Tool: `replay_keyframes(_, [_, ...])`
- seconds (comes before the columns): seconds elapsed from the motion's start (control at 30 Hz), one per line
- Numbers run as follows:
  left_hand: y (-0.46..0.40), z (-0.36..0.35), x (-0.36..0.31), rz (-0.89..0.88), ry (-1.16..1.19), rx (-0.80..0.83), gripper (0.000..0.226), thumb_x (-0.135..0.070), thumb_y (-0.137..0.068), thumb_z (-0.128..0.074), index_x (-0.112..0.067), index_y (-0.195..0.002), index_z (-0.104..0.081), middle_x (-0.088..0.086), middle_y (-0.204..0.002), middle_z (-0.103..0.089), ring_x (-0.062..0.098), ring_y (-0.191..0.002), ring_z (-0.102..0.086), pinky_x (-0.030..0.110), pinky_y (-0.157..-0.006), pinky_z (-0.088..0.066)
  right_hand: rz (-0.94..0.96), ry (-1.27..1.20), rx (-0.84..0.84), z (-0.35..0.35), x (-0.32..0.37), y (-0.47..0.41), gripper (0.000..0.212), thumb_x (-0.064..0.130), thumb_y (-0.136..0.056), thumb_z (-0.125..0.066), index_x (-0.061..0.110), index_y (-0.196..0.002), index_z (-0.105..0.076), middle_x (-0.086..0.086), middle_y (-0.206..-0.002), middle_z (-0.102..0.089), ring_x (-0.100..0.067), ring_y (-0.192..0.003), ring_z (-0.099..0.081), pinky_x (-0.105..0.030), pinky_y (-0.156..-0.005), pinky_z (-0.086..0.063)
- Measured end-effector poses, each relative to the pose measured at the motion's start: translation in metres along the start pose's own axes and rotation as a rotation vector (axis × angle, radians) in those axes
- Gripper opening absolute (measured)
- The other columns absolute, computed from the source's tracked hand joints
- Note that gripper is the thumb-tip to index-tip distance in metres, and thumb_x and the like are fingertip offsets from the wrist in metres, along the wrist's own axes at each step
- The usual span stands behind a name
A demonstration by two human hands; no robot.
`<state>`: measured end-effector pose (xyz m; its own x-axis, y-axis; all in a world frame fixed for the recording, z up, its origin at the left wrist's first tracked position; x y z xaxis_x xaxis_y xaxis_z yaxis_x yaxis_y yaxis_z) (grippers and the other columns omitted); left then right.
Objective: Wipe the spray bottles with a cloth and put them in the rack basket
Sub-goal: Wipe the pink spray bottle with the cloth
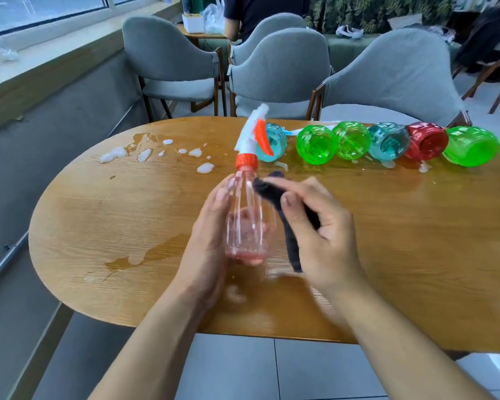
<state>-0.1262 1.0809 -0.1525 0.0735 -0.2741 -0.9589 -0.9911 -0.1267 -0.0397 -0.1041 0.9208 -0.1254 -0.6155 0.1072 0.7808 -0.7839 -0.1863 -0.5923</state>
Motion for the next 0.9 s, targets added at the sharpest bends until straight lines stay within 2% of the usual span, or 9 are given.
replay_keyframes(0.1, [0.005,-0.008,0.005,-0.036,-0.049,0.053,0.057,-0.058,-0.098,-0.054,-0.034,-0.15,-0.057,-0.002,-0.145,-0.067,0.025,-0.136,-0.063,0.061,-0.111,-0.05,-0.046,0.045,-0.127,0.003,-0.009,-0.011,0.026,0.021,-0.109,-0.055,0.023,-0.129,-0.072,-0.002,-0.107,-0.069,-0.015,-0.106,-0.066,-0.033,-0.095,-0.053])
replay_keyframes(0.17, [0.004,-0.008,0.008,-0.044,-0.029,0.057,0.054,-0.053,-0.102,-0.053,-0.03,-0.151,-0.057,0.002,-0.146,-0.067,0.027,-0.137,-0.062,0.061,-0.115,-0.047,-0.035,0.077,-0.101,0.0,-0.013,-0.006,0.027,0.02,-0.109,-0.055,0.02,-0.129,-0.073,-0.003,-0.108,-0.068,-0.017,-0.107,-0.067,-0.036,-0.095,-0.054])
replay_keyframes(0.23, [0.002,-0.005,0.009,-0.028,0.002,0.02,0.053,-0.056,-0.103,-0.054,-0.029,-0.149,-0.059,0.006,-0.142,-0.069,0.034,-0.132,-0.065,0.06,-0.107,-0.052,0.026,0.139,-0.036,-0.004,-0.013,0.002,0.027,0.02,-0.107,-0.056,0.017,-0.128,-0.074,-0.001,-0.099,-0.062,-0.016,-0.095,-0.065,-0.031,-0.084,-0.052])
replay_keyframes(0.37, [0.0,0.004,0.008,0.066,0.092,-0.058,0.061,-0.063,-0.103,-0.048,-0.021,-0.145,-0.061,0.016,-0.124,-0.075,0.029,-0.095,-0.073,0.033,-0.063,-0.061,0.14,0.173,0.137,-0.012,-0.01,0.016,0.026,0.02,-0.107,-0.059,0.017,-0.127,-0.075,-0.002,-0.095,-0.056,-0.015,-0.084,-0.06,-0.024,-0.076,-0.046])
replay_keyframes(0.43, [-0.001,0.008,0.009,0.103,0.115,-0.1,0.07,-0.068,-0.099,-0.05,-0.016,-0.145,-0.061,0.015,-0.117,-0.077,0.025,-0.088,-0.075,0.032,-0.061,-0.06,0.141,0.163,0.245,-0.014,-0.009,0.019,0.026,0.022,-0.106,-0.06,0.02,-0.126,-0.076,-0.001,-0.096,-0.055,-0.014,-0.085,-0.059,-0.022,-0.077,-0.045])
replay_keyframes(0.53, [-0.001,0.008,0.005,0.072,0.091,-0.131,0.068,-0.072,-0.099,-0.052,-0.024,-0.146,-0.06,0.016,-0.129,-0.074,0.028,-0.102,-0.077,0.038,-0.07,-0.062,0.037,0.066,0.338,-0.013,-0.009,0.015,0.025,0.024,-0.106,-0.06,0.022,-0.124,-0.077,0.001,-0.093,-0.056,-0.016,-0.084,-0.06,-0.019,-0.077,-0.044])
replay_keyframes(0.67, [0.002,-0.003,0.002,0.008,0.109,-0.093,0.049,-0.048,-0.102,-0.062,-0.043,-0.15,-0.051,-0.002,-0.139,-0.07,0.023,-0.117,-0.074,0.044,-0.071,-0.064,-0.208,-0.234,0.02,-0.004,-0.009,0.006,0.028,0.032,-0.106,-0.054,0.025,-0.123,-0.075,0.008,-0.102,-0.072,0.001,-0.091,-0.066,-0.011,-0.083,-0.045])
replay_keyframes(0.83, [0.006,-0.007,0.005,-0.065,0.044,-0.056,0.064,-0.041,-0.091,-0.079,-0.041,-0.149,-0.054,-0.004,-0.138,-0.072,0.026,-0.124,-0.071,0.041,-0.081,-0.061,-0.346,-0.375,-0.124,-0.01,-0.01,0.008,0.026,0.034,-0.102,-0.053,0.04,-0.118,-0.073,0.006,-0.124,-0.074,-0.015,-0.121,-0.067,-0.038,-0.108,-0.05])
replay_keyframes(0.9, [0.007,-0.004,0.006,-0.086,0.026,-0.081,0.068,-0.049,-0.083,-0.082,-0.046,-0.146,-0.056,-0.004,-0.141,-0.07,0.025,-0.129,-0.069,0.054,-0.102,-0.056,-0.416,-0.463,-0.12,-0.016,-0.01,0.011,0.027,0.035,-0.101,-0.054,0.042,-0.117,-0.074,0.002,-0.126,-0.074,-0.019,-0.123,-0.067,-0.042,-0.11,-0.05])
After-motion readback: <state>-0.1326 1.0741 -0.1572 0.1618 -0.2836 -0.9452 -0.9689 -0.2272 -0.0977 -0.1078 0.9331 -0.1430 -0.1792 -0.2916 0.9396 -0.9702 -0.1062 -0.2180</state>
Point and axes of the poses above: each hand's wrist, its own y-axis away from the middle knuckle, its own z-axis out of the back of the hand, x = y × z, the point moved 2 cm from there along -y, towards the middle knuckle
